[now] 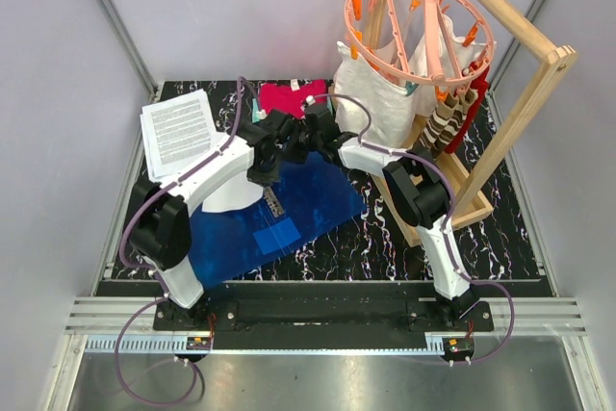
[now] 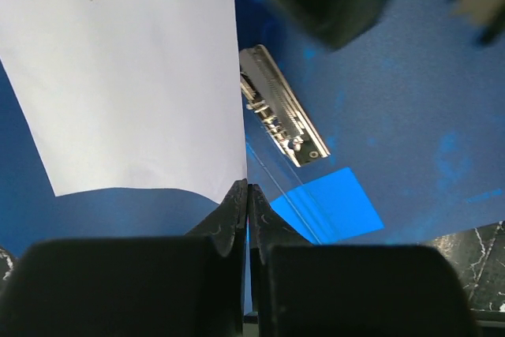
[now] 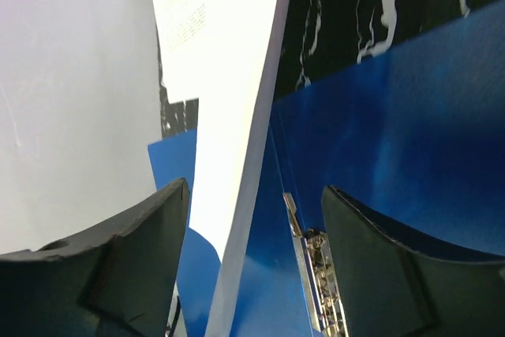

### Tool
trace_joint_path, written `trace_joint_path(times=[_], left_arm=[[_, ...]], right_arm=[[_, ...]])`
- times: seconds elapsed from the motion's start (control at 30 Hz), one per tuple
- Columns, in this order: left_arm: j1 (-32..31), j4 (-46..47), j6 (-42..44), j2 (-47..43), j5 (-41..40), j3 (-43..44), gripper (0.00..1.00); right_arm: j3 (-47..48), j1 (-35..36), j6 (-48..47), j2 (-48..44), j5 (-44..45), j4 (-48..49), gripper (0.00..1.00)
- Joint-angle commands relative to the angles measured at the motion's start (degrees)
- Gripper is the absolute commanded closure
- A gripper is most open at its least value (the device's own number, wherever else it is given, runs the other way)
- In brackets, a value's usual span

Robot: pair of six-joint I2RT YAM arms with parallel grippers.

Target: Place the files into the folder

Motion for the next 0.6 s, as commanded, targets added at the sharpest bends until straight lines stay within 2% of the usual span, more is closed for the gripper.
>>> trace_joint_path(times=[0.0, 0.07, 0.1, 0.2, 0.27, 0.3, 0.33, 0.4, 0.47, 0.57], left_arm=[[-2.17, 2.04, -1.89, 0.47, 1.87, 1.10, 1.00], [-2.70, 2.13, -1.98, 0.47, 1.95, 1.63, 1.00], [-2.79, 2.04, -1.90, 0.47, 2.13, 1.72, 1.00], [-2.80, 2.39, -1.11, -0.67, 4.23, 1.54, 1.00], [-2.62, 4.57, 2.38, -3.56, 7.38, -1.33, 0.66], [-2.45, 9.38, 3.37, -9.06, 8.19, -3.36, 0.54], [-2.01, 11.95, 3.90, -12.07, 9.15, -5.55, 0.33], [1.85, 17.13, 4.61, -18.92, 14.42, -10.40, 0.26], [6.75, 18.56, 3.91, -21.06, 20.46, -11.72, 0.21], [9.42, 21.71, 3.03, -24.48, 23.13, -13.48, 0.16]], right_arm=[[-0.71, 2.55, -0.36, -1.15, -0.85, 1.61, 0.26], [-1.06, 2.82, -0.80, -0.97, -1.12, 1.78, 0.32], [-1.67, 2.99, -1.06, -1.06, -1.38, 2.13, 0.48], [-2.38, 3.17, -5.88, -2.63, -1.90, -0.14, 0.69], [-2.99, 3.00, -14.22, -5.26, -2.52, -2.86, 0.82], [-3.26, 2.91, -17.99, -6.32, -4.18, -7.58, 0.88], [-3.35, 2.82, -25.16, -7.55, -4.19, -10.32, 1.00], [-4.05, 2.56, -31.71, -11.24, -3.75, -18.38, 1.00], [-4.40, 1.86, -40.33, -14.92, -3.05, -25.86, 1.00], [-5.98, 0.71, -51.91, -20.03, -0.61, -33.01, 1.00]])
